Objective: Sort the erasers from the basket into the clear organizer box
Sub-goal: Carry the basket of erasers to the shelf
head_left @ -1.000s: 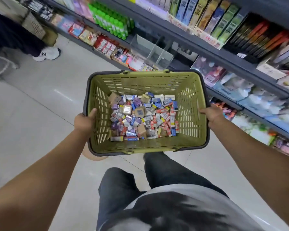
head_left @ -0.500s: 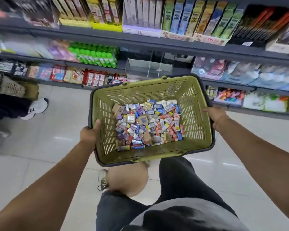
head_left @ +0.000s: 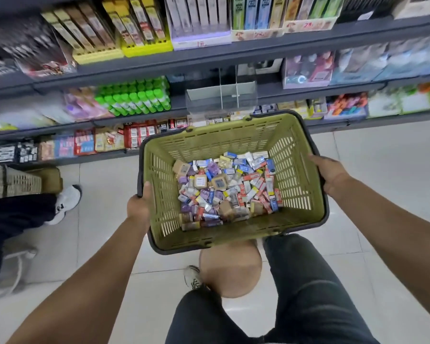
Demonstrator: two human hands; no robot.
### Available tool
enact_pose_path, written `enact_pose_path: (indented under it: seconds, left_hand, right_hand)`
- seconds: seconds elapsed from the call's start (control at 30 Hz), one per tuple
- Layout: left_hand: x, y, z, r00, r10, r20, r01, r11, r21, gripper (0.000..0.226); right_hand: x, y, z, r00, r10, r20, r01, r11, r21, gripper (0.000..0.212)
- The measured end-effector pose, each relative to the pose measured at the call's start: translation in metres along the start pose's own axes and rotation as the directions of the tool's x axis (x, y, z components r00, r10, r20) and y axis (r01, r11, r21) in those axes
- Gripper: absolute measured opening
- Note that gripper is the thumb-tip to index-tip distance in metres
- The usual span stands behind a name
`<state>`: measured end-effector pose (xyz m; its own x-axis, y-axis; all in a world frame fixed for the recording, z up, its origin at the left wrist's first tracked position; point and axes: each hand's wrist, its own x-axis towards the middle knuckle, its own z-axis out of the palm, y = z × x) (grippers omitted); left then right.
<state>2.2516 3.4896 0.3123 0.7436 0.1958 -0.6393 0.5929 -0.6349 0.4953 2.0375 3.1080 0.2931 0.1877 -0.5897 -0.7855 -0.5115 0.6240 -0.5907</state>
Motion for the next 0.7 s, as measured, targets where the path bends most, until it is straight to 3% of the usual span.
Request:
enact_pose_path:
  seconds: [0.17, 0.4, 0.7]
  left_hand:
    - [0.012, 0.011, 0.022, 0.999, -0.015, -0.04, 0.016, 1.0, 0.002, 0.053]
    - [0.063, 0.012, 0.068, 0.999, -0.026, -0.036, 0.026, 1.0, 0.012, 0.052]
    - [0.193, -0.023, 0.122, 0.999, -0.03, -0.011, 0.031, 0.997, 0.076, 0.052]
  right_hand:
    - [0.028, 0.003, 0.001, 0.997, 0.078, 0.008, -0.078, 0.997, -0.01, 0.049]
    - [0.088, -0.004, 0.023, 0.998, 0.064, -0.024, -0.067, 0.987, -0.147, 0.055]
    - [0.179, 0.049, 0.097, 0.995, 0.023, -0.094, -0.044, 0.974, -0.222, 0.05]
